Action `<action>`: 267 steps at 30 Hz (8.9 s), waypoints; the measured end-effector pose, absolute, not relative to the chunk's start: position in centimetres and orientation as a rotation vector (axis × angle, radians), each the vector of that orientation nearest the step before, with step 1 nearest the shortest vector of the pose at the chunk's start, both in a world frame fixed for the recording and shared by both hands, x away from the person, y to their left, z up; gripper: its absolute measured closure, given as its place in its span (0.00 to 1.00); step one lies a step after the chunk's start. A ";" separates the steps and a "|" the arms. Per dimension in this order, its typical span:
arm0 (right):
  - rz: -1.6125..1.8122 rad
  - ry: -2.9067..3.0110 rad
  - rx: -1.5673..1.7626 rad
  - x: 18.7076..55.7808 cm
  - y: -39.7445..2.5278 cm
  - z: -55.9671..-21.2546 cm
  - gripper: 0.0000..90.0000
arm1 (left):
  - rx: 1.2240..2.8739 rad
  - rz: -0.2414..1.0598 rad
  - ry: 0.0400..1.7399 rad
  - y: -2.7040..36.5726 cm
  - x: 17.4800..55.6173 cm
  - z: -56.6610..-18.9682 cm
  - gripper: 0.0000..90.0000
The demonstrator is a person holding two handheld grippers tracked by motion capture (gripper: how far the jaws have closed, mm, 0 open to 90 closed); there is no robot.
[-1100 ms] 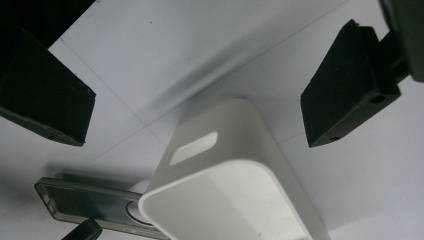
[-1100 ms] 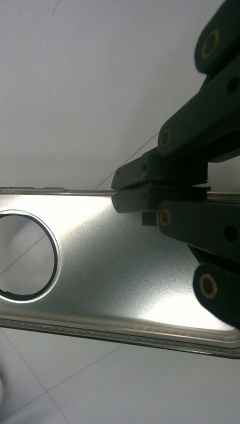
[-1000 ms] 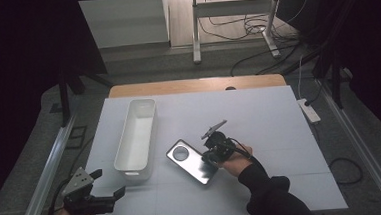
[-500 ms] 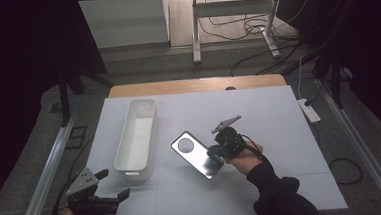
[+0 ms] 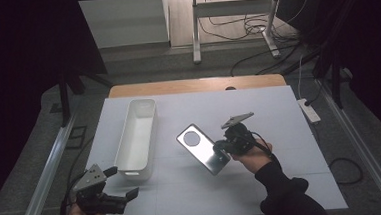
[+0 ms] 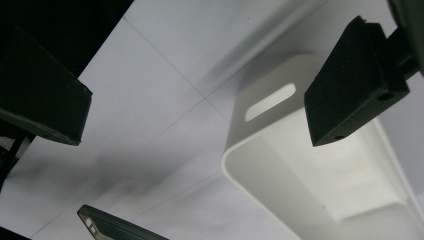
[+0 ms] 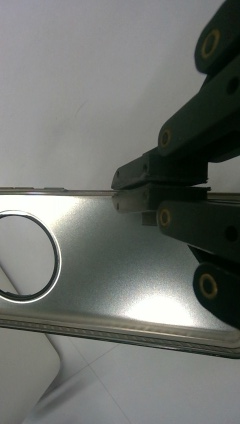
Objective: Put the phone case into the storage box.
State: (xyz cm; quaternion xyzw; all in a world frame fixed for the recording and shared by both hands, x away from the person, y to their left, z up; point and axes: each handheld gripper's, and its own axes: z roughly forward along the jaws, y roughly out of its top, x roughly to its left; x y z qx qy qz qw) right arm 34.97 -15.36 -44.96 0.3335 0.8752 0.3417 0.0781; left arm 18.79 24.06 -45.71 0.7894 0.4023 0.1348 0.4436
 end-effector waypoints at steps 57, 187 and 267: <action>1.150 2.453 1.020 34.3 -18.7 -41.6 0.98 | 1.975 0.215 0.872 12.9 28.1 -43.7 0.00; 1.377 2.665 0.772 34.0 -16.4 -42.7 0.73 | 1.980 -0.057 0.659 9.5 32.3 -42.7 0.88; 1.275 2.543 0.857 31.7 -14.0 -42.8 0.54 | 1.960 0.265 0.984 11.5 32.5 -42.4 0.99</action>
